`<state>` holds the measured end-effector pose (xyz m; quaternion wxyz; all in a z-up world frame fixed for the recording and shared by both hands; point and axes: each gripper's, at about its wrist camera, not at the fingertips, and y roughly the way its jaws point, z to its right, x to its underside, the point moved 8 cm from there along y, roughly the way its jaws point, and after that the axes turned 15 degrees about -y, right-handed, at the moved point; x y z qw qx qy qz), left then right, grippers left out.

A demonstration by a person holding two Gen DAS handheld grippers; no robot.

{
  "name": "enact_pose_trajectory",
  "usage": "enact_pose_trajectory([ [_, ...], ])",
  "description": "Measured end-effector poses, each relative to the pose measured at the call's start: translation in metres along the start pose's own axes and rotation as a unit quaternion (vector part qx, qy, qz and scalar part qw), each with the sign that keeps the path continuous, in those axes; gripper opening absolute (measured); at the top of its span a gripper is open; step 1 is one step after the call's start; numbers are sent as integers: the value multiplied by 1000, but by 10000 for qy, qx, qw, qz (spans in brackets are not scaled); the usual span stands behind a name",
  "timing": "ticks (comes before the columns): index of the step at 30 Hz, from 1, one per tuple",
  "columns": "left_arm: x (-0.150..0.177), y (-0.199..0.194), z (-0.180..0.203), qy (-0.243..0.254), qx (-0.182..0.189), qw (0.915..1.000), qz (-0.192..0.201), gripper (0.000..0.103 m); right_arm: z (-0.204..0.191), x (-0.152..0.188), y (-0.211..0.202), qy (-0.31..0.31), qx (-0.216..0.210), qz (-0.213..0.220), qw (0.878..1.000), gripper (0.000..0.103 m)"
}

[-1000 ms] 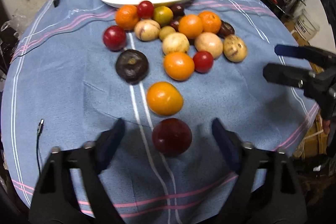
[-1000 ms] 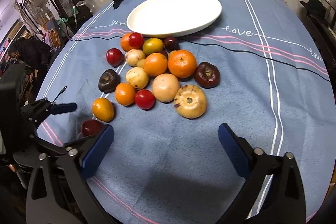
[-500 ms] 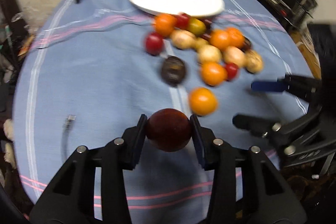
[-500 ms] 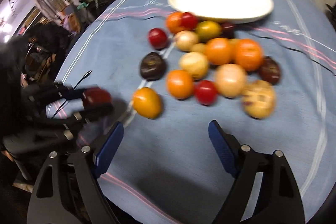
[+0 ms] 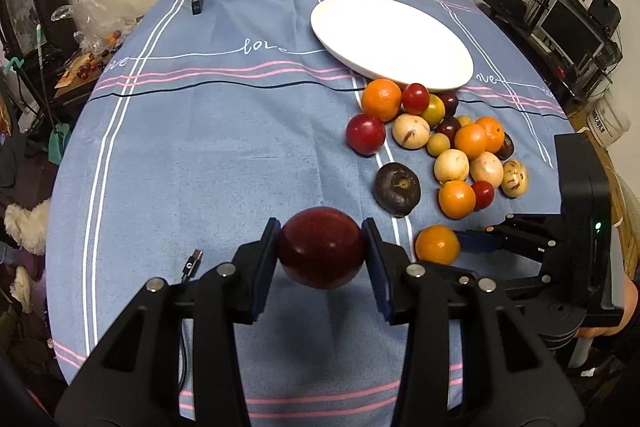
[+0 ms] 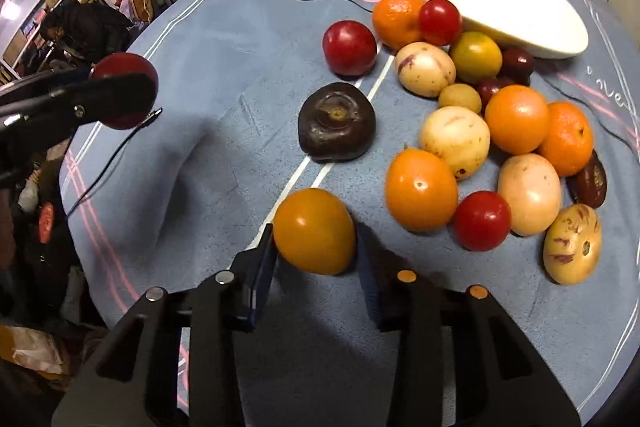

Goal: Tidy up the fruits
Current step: 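Grasp the orange tomato with the right tool while the left tool lifts the plum, then carry the plum and tomato in both tools over the white plate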

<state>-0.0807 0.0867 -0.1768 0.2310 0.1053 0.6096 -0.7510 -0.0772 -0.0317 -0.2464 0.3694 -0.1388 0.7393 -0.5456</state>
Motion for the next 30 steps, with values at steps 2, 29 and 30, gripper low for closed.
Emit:
enact_pose_trajectory([
  [2, -2, 2, 2, 12, 25, 10000, -8, 42, 2, 2, -6, 87, -95, 20, 9999, 39],
  [29, -153, 16, 128, 203, -16, 9979, 621, 42, 167, -93, -170, 536, 675, 1535, 9844, 39],
  [30, -157, 23, 129, 178, -105, 9980, 597, 42, 171, -98, -167, 541, 672, 1552, 9841, 39],
])
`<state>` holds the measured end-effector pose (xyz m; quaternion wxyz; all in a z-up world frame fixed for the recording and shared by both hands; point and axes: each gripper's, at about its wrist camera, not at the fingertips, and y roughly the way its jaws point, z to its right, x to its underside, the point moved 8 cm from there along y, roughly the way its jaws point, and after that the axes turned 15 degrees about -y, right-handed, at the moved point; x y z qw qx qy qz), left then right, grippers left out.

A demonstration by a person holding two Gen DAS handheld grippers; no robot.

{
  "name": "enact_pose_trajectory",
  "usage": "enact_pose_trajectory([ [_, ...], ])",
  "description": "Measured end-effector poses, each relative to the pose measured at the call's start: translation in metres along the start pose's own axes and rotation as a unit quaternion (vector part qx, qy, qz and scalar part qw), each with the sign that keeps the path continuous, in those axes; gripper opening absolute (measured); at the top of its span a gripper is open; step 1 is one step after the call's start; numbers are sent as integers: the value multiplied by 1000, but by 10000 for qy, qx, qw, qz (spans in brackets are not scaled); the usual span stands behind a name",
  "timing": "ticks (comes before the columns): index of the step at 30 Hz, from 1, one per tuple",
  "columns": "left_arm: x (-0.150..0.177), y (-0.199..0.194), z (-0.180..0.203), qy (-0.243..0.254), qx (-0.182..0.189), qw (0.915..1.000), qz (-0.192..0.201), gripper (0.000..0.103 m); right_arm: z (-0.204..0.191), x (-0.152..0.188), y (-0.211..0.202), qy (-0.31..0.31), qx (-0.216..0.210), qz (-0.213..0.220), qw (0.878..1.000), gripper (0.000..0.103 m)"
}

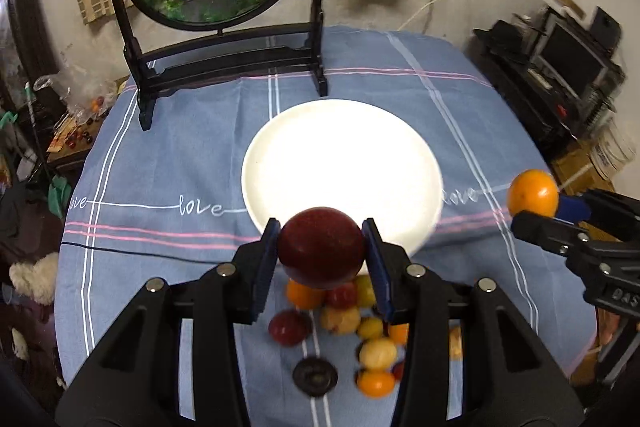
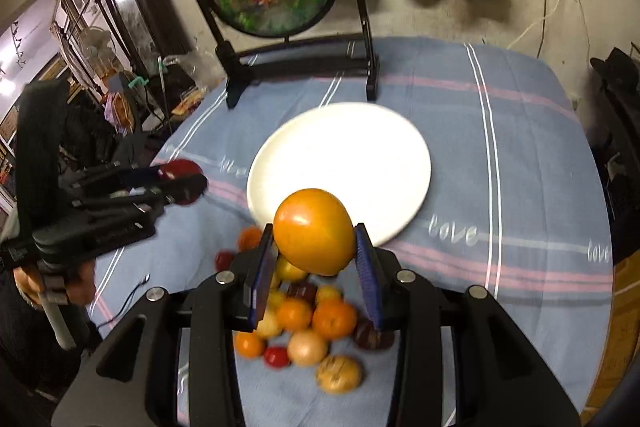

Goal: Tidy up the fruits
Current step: 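Carry the plum and tomato in both tools over the white plate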

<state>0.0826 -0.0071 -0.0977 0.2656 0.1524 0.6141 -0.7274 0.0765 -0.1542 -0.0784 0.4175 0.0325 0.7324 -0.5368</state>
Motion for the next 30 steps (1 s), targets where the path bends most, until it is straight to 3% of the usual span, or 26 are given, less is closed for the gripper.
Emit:
enact_pose_trajectory([
  [9, -21, 64, 7, -34, -536, 9982, -260, 43, 32, -18, 71, 136, -77, -238, 9996, 39],
  [21, -25, 127, 2, -95, -760, 9953, -600, 43, 47, -22, 139, 116, -166, -683, 9975, 39],
  [30, -26, 146, 3, 10, -781, 9950, -629, 43, 50, -26, 160, 22, -126, -817, 9966, 39],
])
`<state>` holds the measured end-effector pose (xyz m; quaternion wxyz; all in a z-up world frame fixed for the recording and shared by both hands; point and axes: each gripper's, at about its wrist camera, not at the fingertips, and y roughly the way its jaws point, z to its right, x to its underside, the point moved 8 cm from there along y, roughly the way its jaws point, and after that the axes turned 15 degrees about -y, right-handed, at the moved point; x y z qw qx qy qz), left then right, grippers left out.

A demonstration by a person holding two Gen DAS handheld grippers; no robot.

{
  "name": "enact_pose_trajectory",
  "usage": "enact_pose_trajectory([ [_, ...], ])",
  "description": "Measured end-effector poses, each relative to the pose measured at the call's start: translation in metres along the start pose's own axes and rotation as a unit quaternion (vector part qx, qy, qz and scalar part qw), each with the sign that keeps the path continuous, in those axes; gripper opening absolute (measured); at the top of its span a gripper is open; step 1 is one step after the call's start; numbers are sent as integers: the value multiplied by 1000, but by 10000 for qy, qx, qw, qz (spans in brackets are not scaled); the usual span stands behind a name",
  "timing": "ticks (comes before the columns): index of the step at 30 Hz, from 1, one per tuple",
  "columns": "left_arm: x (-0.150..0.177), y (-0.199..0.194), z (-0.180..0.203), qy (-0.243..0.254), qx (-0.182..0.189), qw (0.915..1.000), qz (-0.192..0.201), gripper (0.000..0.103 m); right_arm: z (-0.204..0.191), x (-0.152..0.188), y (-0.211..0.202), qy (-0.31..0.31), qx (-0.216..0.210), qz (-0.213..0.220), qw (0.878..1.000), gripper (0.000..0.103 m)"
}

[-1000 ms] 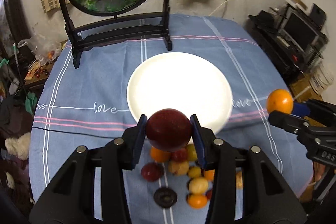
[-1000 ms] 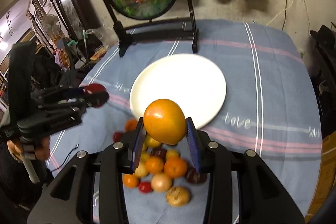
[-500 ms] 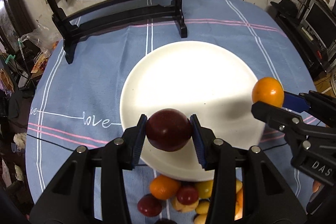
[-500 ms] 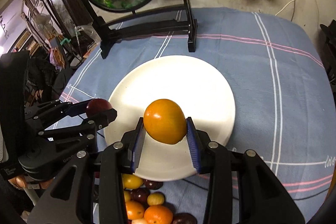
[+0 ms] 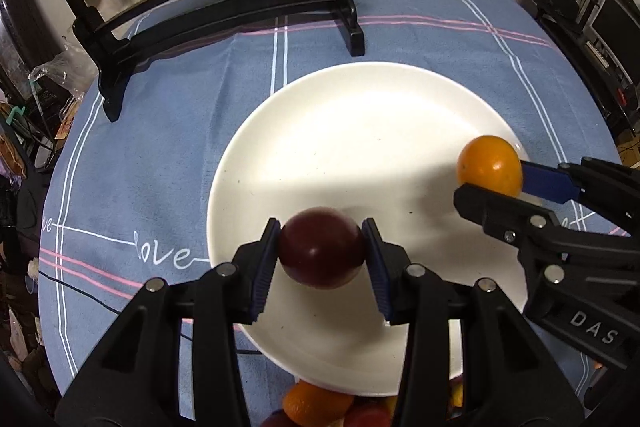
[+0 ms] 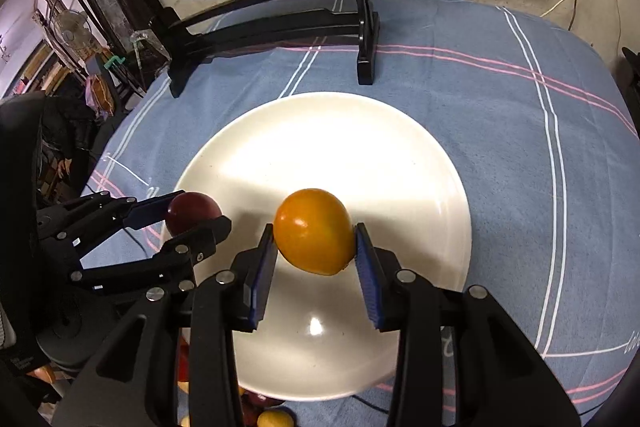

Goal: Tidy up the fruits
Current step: 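Carry the plum and tomato in both tools over the white plate, then open both tools to drop the plum and tomato onto the plate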

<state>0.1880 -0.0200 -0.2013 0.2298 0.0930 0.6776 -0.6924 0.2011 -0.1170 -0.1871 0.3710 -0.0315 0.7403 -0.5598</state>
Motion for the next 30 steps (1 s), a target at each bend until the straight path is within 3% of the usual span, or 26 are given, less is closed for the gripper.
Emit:
enact_pose_trajectory([
  [3, -1, 7, -2, -31, -70, 10000, -35, 43, 3, 0, 10, 13, 90, -220, 9997, 39],
  [5, -1, 9, -4, -30, -120, 9999, -21, 51, 5, 0, 11, -11, 251, -340, 9991, 40],
  [7, -4, 5, -9, -35, -198, 9997, 102, 67, 7, -2, 9, 32, 172, -329, 9993, 43],
  [8, -5, 4, -10, -35, -177, 9998, 120, 69, 9, -3, 5, 94, 135, -274, 9995, 47],
  [9, -6, 3, -10, -35, -162, 9998, 116, 71, 11, -4, 1, 139, 163, -201, 9996, 67],
  [10, -7, 2, -11, -44, -169, 9998, 135, 71, 12, -6, -4, 131, 203, -101, 9997, 70],
  [22, -12, -46, -40, -439, 16, 9981, 424, 71, 13, 6, -70, 176, 348, 332, 9987, 69],
  [30, 24, -96, -79, -501, 151, 9963, 679, 74, -9, 62, -124, 178, 307, 633, 9974, 69],
])
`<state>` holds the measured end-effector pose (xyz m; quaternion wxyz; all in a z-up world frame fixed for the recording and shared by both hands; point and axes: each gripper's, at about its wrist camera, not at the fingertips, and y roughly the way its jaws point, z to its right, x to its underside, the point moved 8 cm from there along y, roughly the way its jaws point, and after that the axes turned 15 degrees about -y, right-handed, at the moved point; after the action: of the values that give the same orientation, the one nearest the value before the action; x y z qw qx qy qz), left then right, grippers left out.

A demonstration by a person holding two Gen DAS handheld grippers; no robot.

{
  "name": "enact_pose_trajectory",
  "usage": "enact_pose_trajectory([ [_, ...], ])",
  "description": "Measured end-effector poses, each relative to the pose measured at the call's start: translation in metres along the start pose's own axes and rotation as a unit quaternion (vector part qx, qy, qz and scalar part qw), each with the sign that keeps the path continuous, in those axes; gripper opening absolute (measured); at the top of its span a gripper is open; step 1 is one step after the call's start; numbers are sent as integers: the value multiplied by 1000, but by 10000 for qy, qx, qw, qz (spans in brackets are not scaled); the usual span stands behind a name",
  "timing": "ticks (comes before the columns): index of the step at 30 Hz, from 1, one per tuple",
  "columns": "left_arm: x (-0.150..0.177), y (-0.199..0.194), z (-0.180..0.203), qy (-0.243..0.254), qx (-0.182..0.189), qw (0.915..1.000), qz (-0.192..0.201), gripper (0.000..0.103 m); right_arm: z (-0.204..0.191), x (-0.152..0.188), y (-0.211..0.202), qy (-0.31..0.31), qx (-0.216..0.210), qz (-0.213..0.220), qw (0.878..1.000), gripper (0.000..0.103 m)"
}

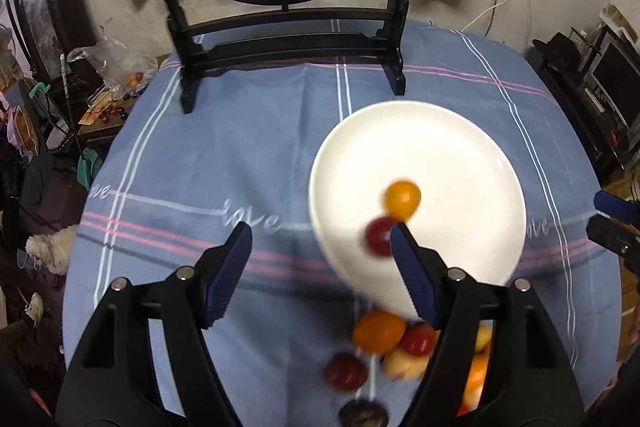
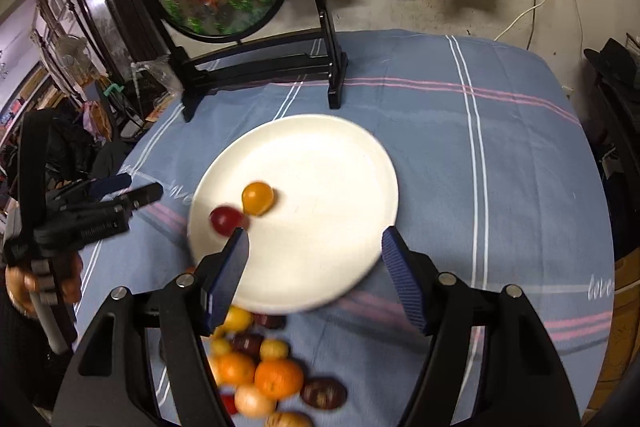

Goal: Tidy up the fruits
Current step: 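Move both tools back over the fruit pile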

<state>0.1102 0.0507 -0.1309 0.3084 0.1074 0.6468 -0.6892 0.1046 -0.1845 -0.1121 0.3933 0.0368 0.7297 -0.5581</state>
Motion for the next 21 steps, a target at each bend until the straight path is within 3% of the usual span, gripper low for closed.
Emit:
enact_pose_trajectory([
  [5, 43, -22, -17, 129, 107, 9998, -88, 75, -25, 62, -16, -385, 177, -276, 9987, 69],
  [12, 131, -36, -32, 626, 328, 9965, -443, 75, -63, 141, -22, -682, 69, -621, 9957, 69],
  [16, 162, -29, -35, 674, 410, 9944, -708, 75, -67, 163, -12, -378, -88, -865, 9955, 69],
  [21, 172, -12, -22, 773, 460, 9927, -798, 75, -76, 171, -3, -461, -106, -978, 9941, 69],
])
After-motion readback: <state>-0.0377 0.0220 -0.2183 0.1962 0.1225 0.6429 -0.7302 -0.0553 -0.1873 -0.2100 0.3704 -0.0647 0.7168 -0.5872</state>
